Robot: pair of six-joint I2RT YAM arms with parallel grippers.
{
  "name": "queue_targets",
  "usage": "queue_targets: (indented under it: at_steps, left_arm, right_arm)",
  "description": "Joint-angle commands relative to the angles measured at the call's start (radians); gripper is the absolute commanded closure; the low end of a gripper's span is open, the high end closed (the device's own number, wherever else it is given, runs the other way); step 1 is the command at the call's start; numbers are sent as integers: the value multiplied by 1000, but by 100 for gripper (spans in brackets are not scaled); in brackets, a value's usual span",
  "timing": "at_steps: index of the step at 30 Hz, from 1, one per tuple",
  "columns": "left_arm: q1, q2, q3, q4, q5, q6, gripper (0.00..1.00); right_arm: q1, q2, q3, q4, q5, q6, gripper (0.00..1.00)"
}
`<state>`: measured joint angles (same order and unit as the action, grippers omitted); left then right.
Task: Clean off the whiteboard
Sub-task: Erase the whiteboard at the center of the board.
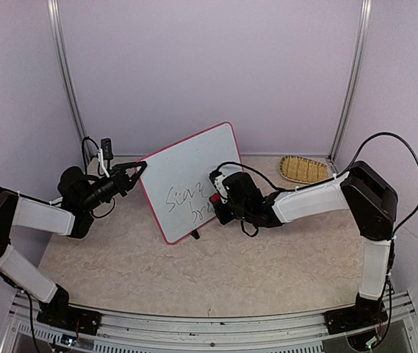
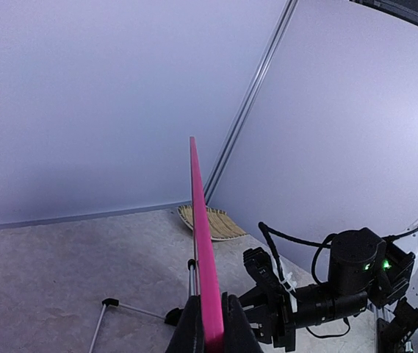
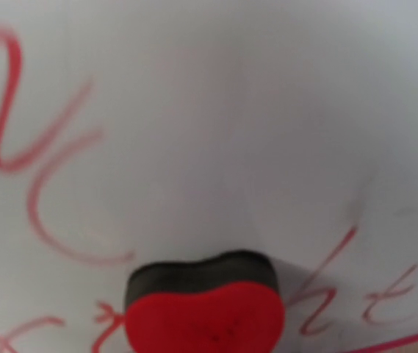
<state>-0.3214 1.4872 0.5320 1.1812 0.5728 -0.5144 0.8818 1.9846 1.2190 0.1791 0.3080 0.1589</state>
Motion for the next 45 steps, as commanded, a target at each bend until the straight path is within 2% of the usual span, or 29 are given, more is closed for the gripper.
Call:
queue_targets:
  at_steps: [1,8,26,31,45]
  left_arm:
    - [-30,16,3,-30,137,49,100]
    - [-30,17,3,-29,137,50,100]
    - [-30,19,4,-32,136,53,100]
    - [-30,18,4,-35,134,55,100]
    - [-31,19,5,-37,134,56,100]
  right_arm:
    - [12,8,-19,-8,-17,17,83]
    - [13,11,28,-10,-22,1,83]
    - [14,44,277,-66,-13,-76,82]
    - [15,53,254,-69,-17,-66,83]
    - [20,26,58,-14,-23,-4,83]
